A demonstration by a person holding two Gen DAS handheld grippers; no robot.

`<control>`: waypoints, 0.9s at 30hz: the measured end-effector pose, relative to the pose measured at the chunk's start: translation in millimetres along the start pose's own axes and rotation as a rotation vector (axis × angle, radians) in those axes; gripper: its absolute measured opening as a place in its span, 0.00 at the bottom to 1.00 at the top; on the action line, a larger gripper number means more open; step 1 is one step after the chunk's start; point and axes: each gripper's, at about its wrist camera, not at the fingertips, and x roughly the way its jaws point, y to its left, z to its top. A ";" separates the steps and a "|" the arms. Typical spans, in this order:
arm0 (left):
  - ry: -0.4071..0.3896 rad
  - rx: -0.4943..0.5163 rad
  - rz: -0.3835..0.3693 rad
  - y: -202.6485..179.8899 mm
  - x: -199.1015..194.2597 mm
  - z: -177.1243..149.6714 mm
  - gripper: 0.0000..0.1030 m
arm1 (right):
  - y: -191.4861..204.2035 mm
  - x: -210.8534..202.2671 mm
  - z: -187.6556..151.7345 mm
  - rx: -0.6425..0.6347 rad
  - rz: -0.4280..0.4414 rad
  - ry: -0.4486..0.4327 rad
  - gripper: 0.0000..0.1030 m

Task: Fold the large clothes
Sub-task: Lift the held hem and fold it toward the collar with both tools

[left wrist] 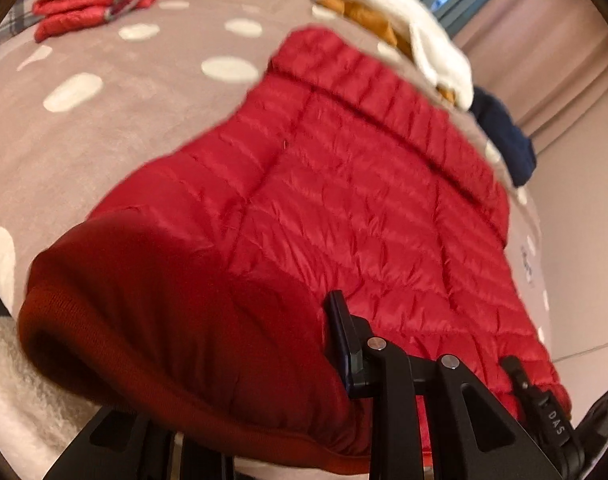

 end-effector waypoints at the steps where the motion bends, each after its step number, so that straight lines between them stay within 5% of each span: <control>1: -0.026 0.000 -0.007 1.1 -3.4 0.9 0.21 | 0.8 -1.9 0.6 0.000 0.007 -0.003 0.14; 12: -0.237 0.100 -0.013 -15.4 -58.9 7.3 0.19 | 26.5 -42.7 12.6 -0.080 0.058 -0.082 0.15; 27: -0.446 0.206 -0.135 -33.6 -139.4 3.8 0.18 | 32.5 -116.1 28.7 -0.116 0.142 -0.242 0.16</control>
